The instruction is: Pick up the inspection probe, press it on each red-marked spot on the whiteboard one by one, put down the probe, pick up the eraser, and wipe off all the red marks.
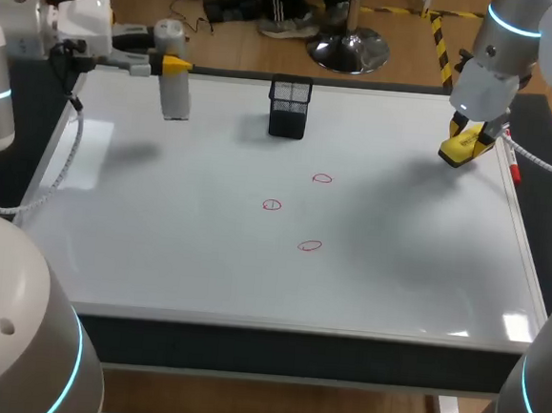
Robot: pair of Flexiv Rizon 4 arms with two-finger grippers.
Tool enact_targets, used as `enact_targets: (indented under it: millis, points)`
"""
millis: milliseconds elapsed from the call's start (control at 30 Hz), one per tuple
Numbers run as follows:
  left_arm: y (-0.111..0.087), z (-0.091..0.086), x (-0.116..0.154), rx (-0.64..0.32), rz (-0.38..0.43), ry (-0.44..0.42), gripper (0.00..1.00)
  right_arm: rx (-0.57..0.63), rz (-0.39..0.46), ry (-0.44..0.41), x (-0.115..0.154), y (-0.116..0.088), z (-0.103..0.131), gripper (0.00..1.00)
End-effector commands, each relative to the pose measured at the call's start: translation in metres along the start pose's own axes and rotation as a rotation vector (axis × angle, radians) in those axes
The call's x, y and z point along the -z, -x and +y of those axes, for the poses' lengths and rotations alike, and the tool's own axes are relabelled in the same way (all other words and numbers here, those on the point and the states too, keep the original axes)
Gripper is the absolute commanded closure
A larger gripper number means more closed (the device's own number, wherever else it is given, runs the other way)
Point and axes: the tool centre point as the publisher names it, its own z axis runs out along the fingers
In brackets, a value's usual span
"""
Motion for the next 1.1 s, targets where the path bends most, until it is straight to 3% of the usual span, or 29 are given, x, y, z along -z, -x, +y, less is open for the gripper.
enact_targets:
  millis: [33,367,567,767,1100]
  points:
    - [-0.026,-0.001,-0.016,-0.009,-0.023,-0.001,1.0,0.001,0.002,-0.003,0.001,-0.001,0.0,1.0]
    - [-0.077,-0.021,-0.056,-0.043,0.012,-0.037,1.0,0.001,0.002,-0.003,0.001,-0.001,0.0,1.0]
    - [-0.102,-0.024,-0.075,-0.028,0.027,-0.062,1.0,0.001,0.002,-0.003,0.001,-0.001,0.0,1.0]
    - [-0.126,-0.016,-0.09,0.012,0.046,-0.096,1.0,0.001,0.002,-0.003,0.001,-0.001,0.0,1.0]
    - [-0.149,-0.002,-0.124,0.023,0.119,-0.098,1.0,0.001,0.002,-0.003,0.001,-0.001,0.0,1.0]
